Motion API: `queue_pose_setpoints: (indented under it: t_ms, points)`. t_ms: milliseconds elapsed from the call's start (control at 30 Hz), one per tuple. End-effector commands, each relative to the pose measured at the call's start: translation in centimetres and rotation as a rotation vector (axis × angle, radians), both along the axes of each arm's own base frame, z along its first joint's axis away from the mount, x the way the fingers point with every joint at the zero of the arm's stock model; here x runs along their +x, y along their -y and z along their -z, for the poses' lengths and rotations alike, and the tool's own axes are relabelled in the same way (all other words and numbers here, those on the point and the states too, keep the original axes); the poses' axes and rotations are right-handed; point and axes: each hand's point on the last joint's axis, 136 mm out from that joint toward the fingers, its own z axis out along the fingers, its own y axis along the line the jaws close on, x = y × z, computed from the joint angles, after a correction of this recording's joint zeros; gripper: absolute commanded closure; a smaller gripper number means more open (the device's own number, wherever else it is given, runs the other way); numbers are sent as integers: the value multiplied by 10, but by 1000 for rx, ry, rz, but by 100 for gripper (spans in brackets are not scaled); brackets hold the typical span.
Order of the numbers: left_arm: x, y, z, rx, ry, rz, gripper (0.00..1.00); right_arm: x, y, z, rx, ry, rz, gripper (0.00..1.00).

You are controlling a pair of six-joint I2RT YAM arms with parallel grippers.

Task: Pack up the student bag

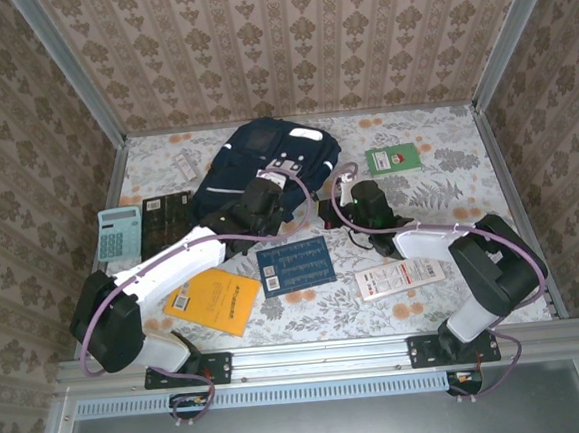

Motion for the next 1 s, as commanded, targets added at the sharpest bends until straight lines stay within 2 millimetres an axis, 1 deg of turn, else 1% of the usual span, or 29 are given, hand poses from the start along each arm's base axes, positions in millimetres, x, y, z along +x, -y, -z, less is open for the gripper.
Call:
queue_pose_setpoints:
  t_ms: [0, 133, 267, 367, 533, 600, 800, 967]
  points:
    - [14, 0, -22, -65, 54, -50, 100, -10, -5, -20, -15, 64, -33, 100]
    - [14, 1, -24, -69, 56, -47, 100, -13, -6, -25, -24, 79, -51, 100]
    - [13, 2, -24, -76, 53, -41, 100, -14, -16, -24, -21, 72, -91, 100]
    - [13, 3, -24, -79, 51, -37, 100, -21, -30, -23, -18, 75, -143, 100]
    - [13, 5, -21, -88, 41, -32, 100, -37, -63, -31, -6, 84, -250, 100]
    - [13, 6, -20, -93, 36, -30, 100, -42, -73, -32, 8, 76, -287, 100]
    - [14, 7, -17, -107, 21, -30, 100, -49, -90, -31, 47, 50, -348, 100]
    - [14, 9, -14, -132, 5, -27, 100, -61, -112, -25, 68, 30, -405, 100]
